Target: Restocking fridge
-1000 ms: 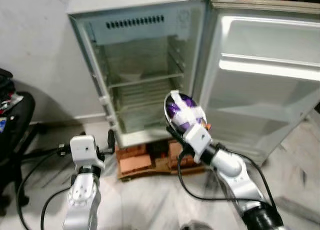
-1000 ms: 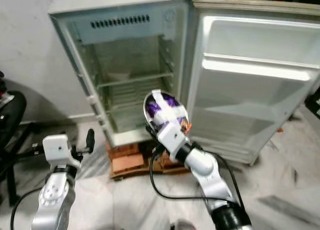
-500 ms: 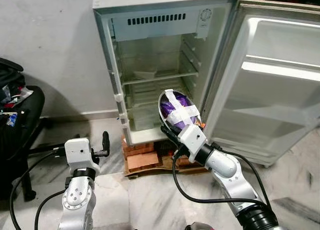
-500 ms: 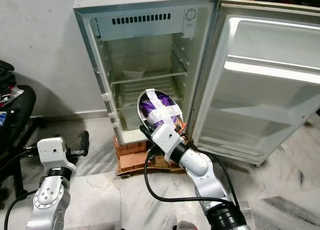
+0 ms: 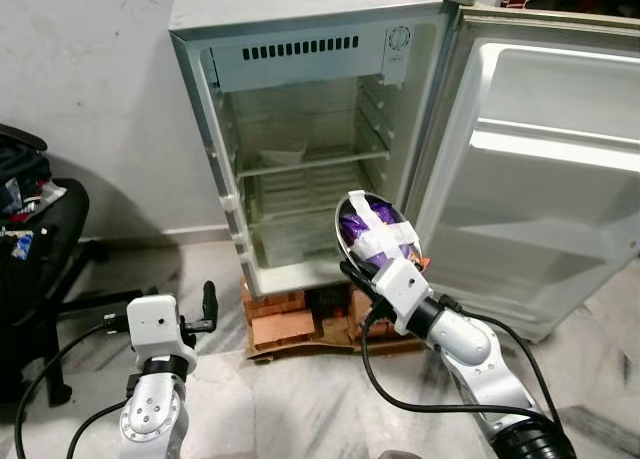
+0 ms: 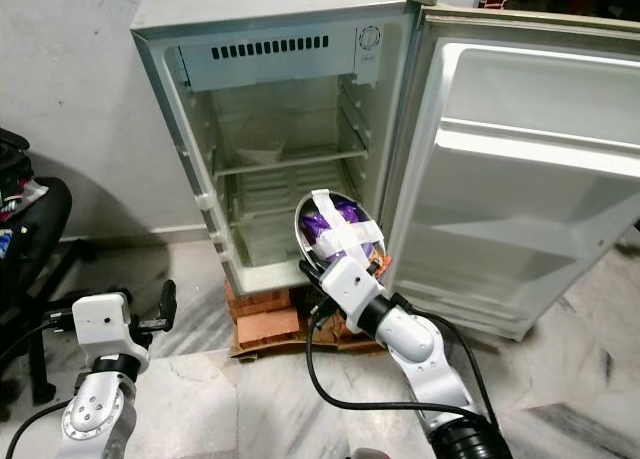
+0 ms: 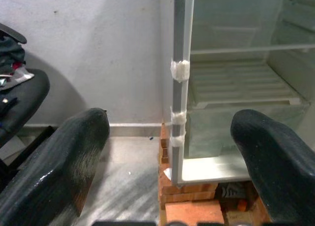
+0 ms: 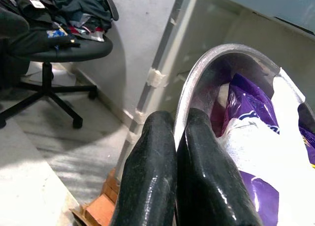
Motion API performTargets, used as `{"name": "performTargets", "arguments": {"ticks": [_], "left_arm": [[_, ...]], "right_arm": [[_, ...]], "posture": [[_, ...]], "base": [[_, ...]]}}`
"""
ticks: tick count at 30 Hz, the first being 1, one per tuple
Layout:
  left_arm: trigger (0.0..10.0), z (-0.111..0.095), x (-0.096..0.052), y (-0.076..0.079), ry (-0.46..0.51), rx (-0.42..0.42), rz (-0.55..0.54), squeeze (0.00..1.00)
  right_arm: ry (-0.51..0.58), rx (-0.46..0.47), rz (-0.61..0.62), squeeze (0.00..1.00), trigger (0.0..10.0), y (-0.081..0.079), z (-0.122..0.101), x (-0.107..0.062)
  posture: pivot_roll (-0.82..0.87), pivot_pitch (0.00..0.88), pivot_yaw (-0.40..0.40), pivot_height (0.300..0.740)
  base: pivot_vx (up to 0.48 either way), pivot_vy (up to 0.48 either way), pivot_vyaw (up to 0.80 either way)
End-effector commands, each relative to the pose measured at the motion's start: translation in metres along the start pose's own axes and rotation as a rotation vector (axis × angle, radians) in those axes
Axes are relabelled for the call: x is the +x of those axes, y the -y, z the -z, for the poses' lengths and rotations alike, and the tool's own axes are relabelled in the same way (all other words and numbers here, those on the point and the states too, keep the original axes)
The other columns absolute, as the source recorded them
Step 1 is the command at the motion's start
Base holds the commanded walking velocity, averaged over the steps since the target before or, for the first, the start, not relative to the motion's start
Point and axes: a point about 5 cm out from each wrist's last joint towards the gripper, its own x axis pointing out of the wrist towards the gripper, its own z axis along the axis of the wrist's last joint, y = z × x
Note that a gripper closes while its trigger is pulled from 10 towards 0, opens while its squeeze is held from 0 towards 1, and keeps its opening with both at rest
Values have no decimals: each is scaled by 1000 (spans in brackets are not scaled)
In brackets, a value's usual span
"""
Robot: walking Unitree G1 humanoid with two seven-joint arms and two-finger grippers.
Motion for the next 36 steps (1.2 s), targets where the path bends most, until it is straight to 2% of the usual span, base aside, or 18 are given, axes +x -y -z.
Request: {"name": "performTargets", "arguments": {"ticks": [1, 26, 36], "left_arm": [[10000, -5, 0, -1, 22, 9, 2, 0], [10000, -6, 0, 2, 24, 3, 6, 0], [10000, -1, -14, -1, 0, -5, -11, 0]], "right_arm": [[35, -26, 6, 0, 10000, 4, -9, 2], [30, -31, -17, 0, 10000, 1, -8, 1], [-2, -7, 8, 0, 10000, 1, -1, -13]], "posture": [[-9, 57, 30, 740], [-10, 62, 30, 740], [-13, 66, 29, 740]], "base": [[315, 0, 0], [305, 0, 0], [288, 82, 0]]}}
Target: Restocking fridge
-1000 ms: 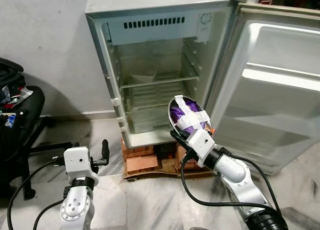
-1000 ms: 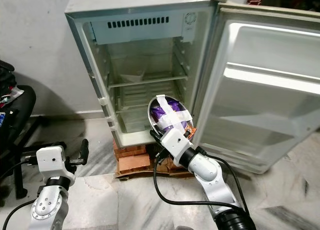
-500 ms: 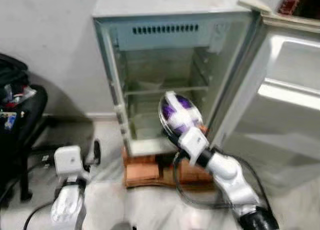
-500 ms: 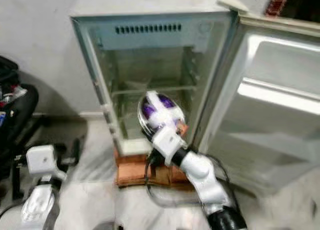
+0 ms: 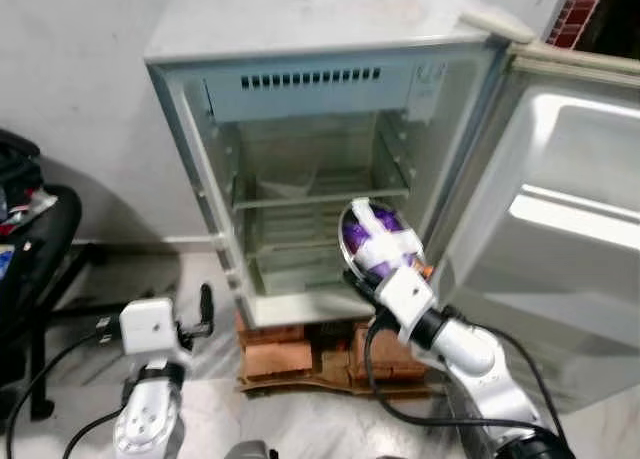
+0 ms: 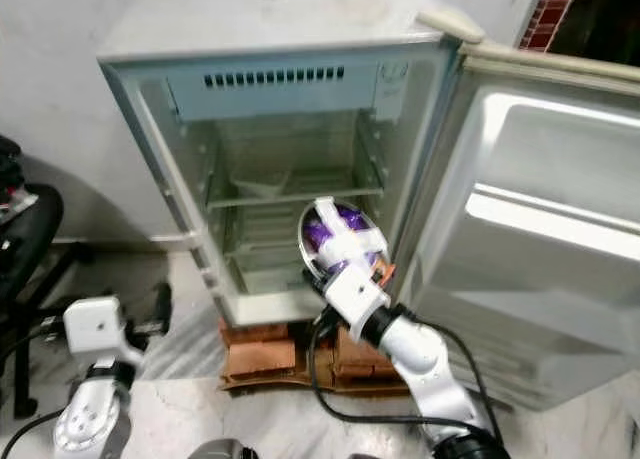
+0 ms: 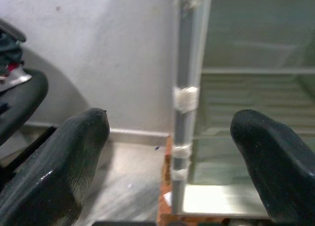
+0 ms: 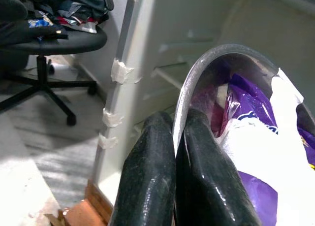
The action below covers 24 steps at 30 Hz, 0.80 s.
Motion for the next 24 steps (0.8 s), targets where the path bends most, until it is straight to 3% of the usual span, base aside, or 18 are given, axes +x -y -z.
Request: {"name": "performTargets", "arguments": {"ticks": [1, 16, 24], "left_arm": [[10000, -4, -1, 2, 12, -3, 9, 0], [10000, -4, 0, 2, 12, 6, 11, 0], [10000, -5, 2, 5, 14, 8, 21, 0]], "right_arm": [[16, -21, 24, 0, 10000, 9, -5, -4], [9, -28, 37, 0, 10000, 15, -6, -4], [7, -30, 45, 0, 10000, 16, -6, -3]], "posture": [[-13, 66, 29, 740], [-14, 66, 23, 740], [-14, 63, 27, 740]], "base": [[259, 296, 0], [291, 360, 0], [36, 0, 0]]}}
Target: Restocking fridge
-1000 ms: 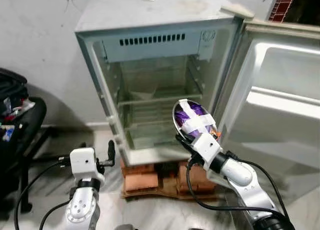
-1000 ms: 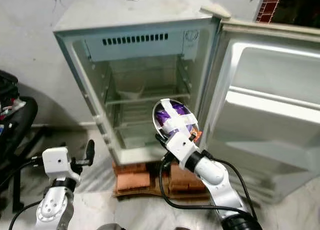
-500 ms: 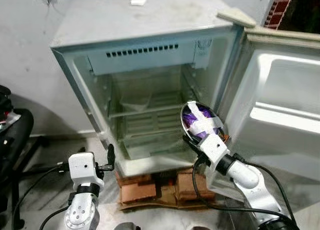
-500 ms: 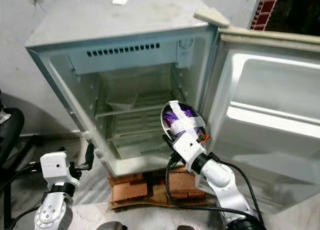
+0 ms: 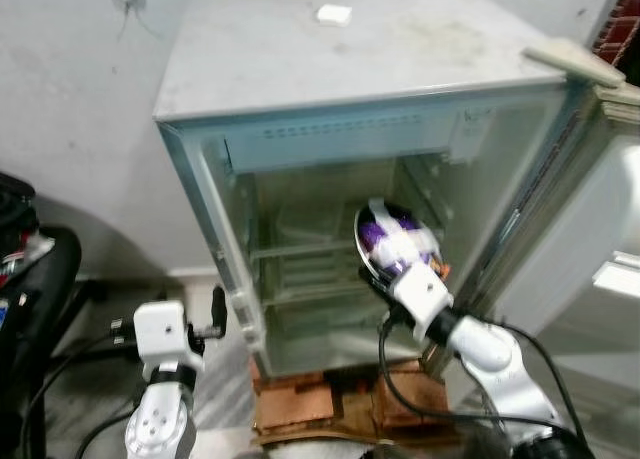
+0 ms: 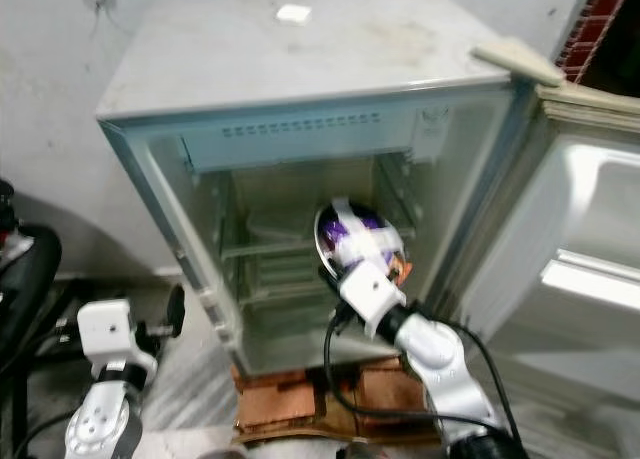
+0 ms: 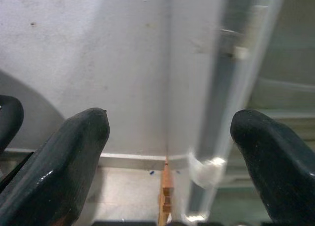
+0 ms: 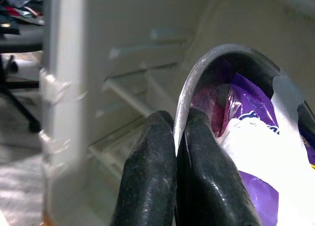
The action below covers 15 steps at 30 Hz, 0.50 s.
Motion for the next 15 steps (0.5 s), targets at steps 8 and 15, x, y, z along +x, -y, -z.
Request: {"name": "performTargets", "arguments": {"ticks": [8, 15], "left_arm": [[10000, -1, 0, -4, 5, 30, -7, 0], [10000, -1, 2, -3, 6, 32, -5, 0]], "right_arm": [[35, -15, -5, 0, 10000, 1, -8, 5], [34, -22, -8, 0, 10000, 4, -8, 7]], "posture": [[-15, 63, 27, 740], [-16, 60, 27, 740]], "base": [[0, 0, 0], [138, -245, 0]]}}
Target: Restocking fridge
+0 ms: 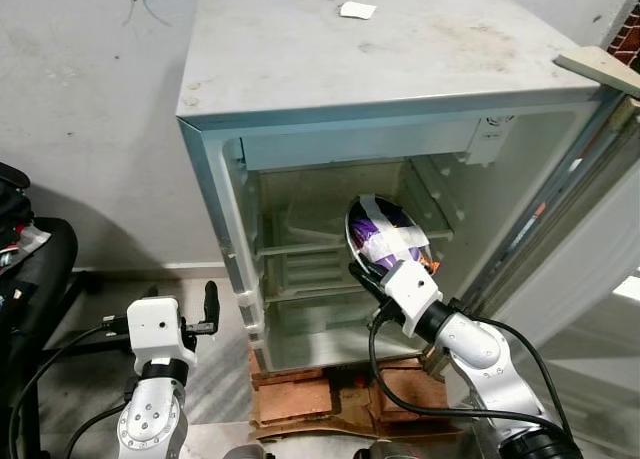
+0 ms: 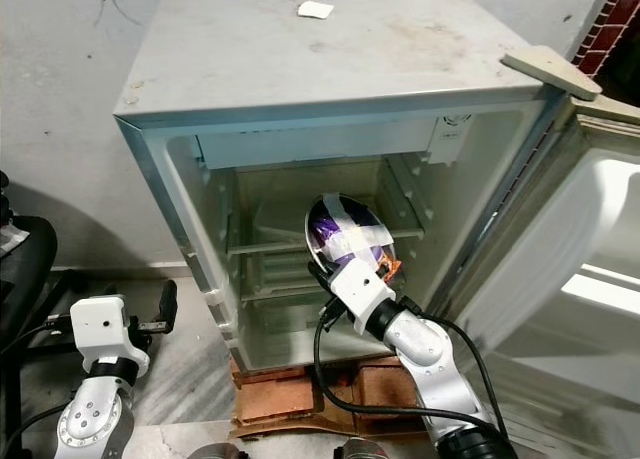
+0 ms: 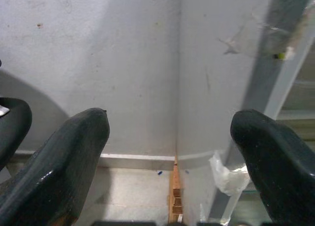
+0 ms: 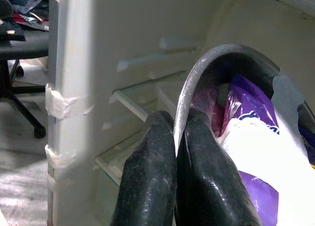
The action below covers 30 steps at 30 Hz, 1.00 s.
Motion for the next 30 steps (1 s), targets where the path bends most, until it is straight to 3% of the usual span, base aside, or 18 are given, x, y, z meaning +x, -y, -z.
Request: {"name": "performTargets", "arguments": {"ticks": [1, 8, 23, 27, 30], "left_arm": [[10000, 1, 0, 0, -1, 3, 0, 0], [10000, 1, 0, 1, -3, 7, 1, 0], [10000, 6, -9, 2, -25, -11, -19, 0], [10000, 6, -14, 1, -50, 2, -36, 0], [10000, 6, -23, 1, -81, 6, -38, 0]], "right_arm": [[21, -31, 8, 0, 10000, 8, -6, 2], [21, -28, 6, 0, 10000, 9, -6, 2], [18, -34, -28, 0, 10000, 8, -4, 5], [22, -49, -43, 0, 10000, 10, -6, 9], [8, -50, -55, 0, 10000, 11, -2, 22]], "posture": [[-17, 59, 27, 740], [-17, 60, 25, 740], [-6, 71, 19, 740], [25, 105, 5, 740], [52, 147, -10, 740]], "base": [[244, -315, 0], [70, -354, 0], [0, 0, 0], [0, 0, 0], [0, 0, 0]]}}
